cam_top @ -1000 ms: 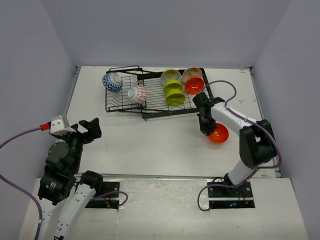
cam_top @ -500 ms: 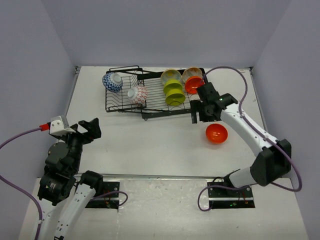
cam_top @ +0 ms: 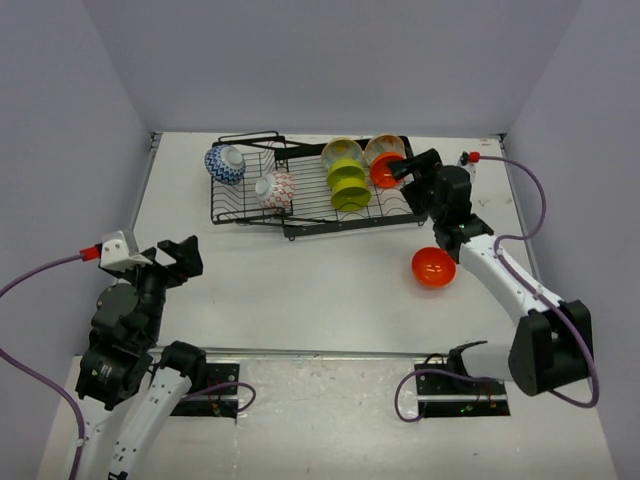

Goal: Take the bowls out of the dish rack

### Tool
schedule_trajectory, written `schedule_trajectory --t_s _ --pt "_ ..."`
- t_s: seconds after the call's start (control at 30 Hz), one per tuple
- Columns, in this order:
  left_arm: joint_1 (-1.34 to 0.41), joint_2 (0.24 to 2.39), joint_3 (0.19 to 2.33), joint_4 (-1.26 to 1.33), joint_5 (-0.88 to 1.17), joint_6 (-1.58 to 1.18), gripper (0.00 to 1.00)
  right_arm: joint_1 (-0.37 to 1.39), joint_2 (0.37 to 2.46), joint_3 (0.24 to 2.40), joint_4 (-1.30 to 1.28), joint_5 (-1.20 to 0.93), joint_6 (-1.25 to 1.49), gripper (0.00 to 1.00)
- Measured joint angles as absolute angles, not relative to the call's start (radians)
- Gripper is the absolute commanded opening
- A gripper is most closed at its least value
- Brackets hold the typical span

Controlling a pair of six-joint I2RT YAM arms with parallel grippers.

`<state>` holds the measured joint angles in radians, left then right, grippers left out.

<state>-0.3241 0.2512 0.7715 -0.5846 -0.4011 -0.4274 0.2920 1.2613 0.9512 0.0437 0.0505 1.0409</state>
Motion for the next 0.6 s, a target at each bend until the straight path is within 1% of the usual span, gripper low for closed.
schedule_trajectory --t_s 0.07,0.27,0.4,0.6 --pt "-0.324 0.256 0.772 -0.585 -0.401 -0.427 1.00 0.276 1.330 0.918 0.129 0.078 1.188 0.93" --pt "-0.324 0.260 0.772 -0.585 -0.401 -0.427 1.00 0.276 1.537 0.973 0.214 0.208 1.450 0.91" --pt "-0.324 0.261 0.772 -0.585 -0.401 -0.427 1.00 0.270 1.612 0.989 0.260 0.277 1.539 0.90" --pt "-0.324 0.285 0.772 -0.584 -0.397 -0.427 1.00 0.211 1.807 1.021 0.466 0.241 1.583 0.86"
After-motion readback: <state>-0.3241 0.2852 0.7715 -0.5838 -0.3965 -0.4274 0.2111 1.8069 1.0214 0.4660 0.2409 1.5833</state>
